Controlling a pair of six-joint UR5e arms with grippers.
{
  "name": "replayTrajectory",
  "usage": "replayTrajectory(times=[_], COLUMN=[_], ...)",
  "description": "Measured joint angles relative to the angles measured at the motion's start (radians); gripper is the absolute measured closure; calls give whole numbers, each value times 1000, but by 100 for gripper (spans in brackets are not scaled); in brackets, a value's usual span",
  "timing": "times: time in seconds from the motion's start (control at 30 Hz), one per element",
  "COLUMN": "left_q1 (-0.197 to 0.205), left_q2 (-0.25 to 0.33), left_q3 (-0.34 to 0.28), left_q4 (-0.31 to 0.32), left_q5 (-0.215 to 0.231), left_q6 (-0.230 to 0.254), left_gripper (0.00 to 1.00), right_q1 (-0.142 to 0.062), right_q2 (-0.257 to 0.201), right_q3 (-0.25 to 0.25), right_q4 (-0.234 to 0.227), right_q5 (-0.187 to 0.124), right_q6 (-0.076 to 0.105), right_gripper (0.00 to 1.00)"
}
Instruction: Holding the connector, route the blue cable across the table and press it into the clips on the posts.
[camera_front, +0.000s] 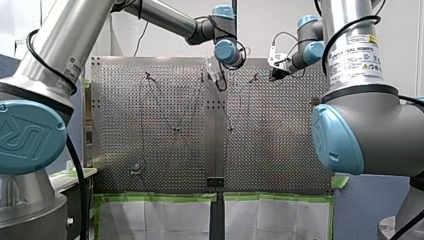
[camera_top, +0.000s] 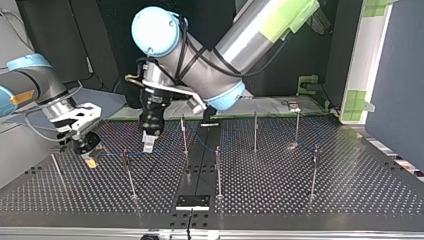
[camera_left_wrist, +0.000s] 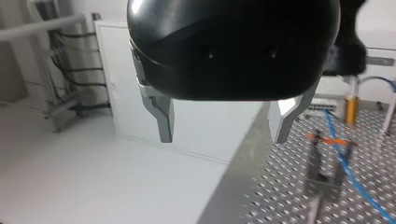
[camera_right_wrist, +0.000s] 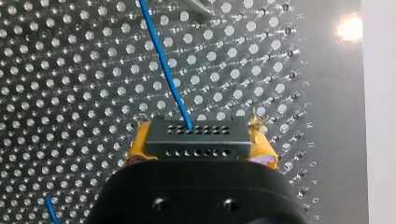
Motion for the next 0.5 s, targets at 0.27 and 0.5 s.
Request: replayTrajectory(times=[0.27, 0.5], left_q1=[7, 12], left_q2=[75, 135], left_q3=[-75, -135], left_q4=[75, 135], left_q5=[2, 3], left_q6=[-26, -50], left_gripper=[0, 0], right_q1=[1, 1], right_q2=[0, 0], right_q3=[0, 0], right_q4=[1, 1], right_q5=[0, 0], right_q6=[0, 0], right_gripper=[100, 100])
